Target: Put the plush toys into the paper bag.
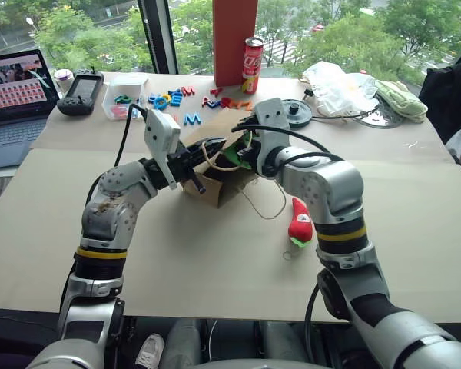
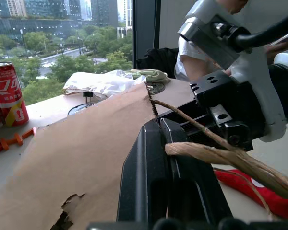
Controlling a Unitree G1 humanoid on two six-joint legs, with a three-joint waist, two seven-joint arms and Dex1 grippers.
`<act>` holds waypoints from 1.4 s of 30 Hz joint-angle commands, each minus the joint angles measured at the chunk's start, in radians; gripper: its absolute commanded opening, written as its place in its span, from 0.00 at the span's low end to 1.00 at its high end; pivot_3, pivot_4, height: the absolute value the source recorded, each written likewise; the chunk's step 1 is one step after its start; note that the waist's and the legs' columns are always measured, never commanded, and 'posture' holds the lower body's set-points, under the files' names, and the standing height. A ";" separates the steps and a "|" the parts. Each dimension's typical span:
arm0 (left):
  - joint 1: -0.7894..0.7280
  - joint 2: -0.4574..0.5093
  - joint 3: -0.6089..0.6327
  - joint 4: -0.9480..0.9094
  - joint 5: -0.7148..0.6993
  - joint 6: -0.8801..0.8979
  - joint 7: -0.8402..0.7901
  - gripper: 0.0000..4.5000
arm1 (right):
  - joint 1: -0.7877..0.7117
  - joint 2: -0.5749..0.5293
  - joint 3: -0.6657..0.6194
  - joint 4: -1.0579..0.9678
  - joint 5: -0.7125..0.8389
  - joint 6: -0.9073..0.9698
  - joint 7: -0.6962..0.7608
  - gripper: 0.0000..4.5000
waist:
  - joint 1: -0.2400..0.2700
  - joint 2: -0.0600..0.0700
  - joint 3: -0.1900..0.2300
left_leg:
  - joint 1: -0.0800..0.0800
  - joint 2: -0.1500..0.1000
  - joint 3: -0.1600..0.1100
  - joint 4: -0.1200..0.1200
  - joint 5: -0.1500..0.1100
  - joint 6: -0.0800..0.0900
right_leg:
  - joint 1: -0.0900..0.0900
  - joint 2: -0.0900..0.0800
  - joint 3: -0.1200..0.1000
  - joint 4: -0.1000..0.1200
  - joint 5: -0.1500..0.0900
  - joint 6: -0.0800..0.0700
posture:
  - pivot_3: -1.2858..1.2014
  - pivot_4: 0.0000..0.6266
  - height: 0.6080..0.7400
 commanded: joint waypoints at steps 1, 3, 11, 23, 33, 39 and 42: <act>-0.018 0.003 0.006 -0.033 -0.008 -0.004 -0.005 0.00 | -0.021 0.021 -0.055 -0.006 -0.028 -0.054 -0.040 0.50 | 0.002 0.000 0.000 | 0.000 0.000 0.000 0.000 0.000 0.000 | 0.000 -0.001 0.000 0.000 0.000 0.000 | 0.52 0.24 0.99; -0.018 0.003 0.006 -0.033 -0.007 -0.004 -0.005 0.00 | -0.012 0.034 -0.068 -0.007 -0.027 -0.055 -0.039 0.65 | 0.002 0.000 0.000 | -0.001 0.000 0.000 0.000 0.000 0.000 | 0.000 -0.001 -0.001 0.000 0.000 0.001 | 0.52 0.24 0.99; -0.013 0.004 0.010 -0.032 -0.007 -0.005 -0.002 0.00 | 0.017 0.016 -0.099 -0.090 0.008 0.012 0.020 0.99 | -0.002 0.000 0.000 | 0.000 0.000 0.000 0.000 0.000 0.000 | 0.000 0.000 -0.001 0.000 0.000 0.001 | 0.52 0.24 0.99; -0.011 0.006 0.013 -0.030 -0.006 -0.008 -0.002 0.00 | 0.255 -0.341 -0.142 -0.412 0.064 0.257 0.194 0.99 | 0.008 0.000 0.000 | -0.001 0.000 -0.001 0.000 0.000 0.001 | 0.002 -0.002 -0.001 -0.003 0.000 0.001 | 0.52 0.24 0.99; -0.013 0.008 0.012 -0.022 -0.006 -0.010 -0.010 0.00 | 0.510 -0.343 -0.215 -0.688 0.103 0.492 0.201 0.99 | -0.007 0.000 0.000 | 0.003 0.000 -0.001 0.000 0.000 0.001 | 0.001 0.002 0.003 -0.002 0.000 0.000 | 0.52 0.24 0.99; -0.015 0.009 0.011 -0.018 -0.006 -0.007 -0.017 0.00 | 0.568 -0.303 -0.196 -0.732 0.102 0.526 0.184 0.99 | 0.003 0.000 0.000 | 0.002 0.000 -0.001 0.001 0.000 0.001 | 0.003 0.000 0.002 -0.003 0.000 0.001 | 0.52 0.24 0.99; -0.018 0.008 0.010 -0.016 -0.005 -0.007 -0.019 0.00 | 0.590 -0.311 -0.165 -0.722 0.090 0.526 0.174 0.88 | 0.003 0.000 0.000 | 0.002 -0.001 -0.001 0.001 0.000 0.001 | 0.003 0.000 0.002 -0.003 0.000 0.001 | 0.52 0.24 0.99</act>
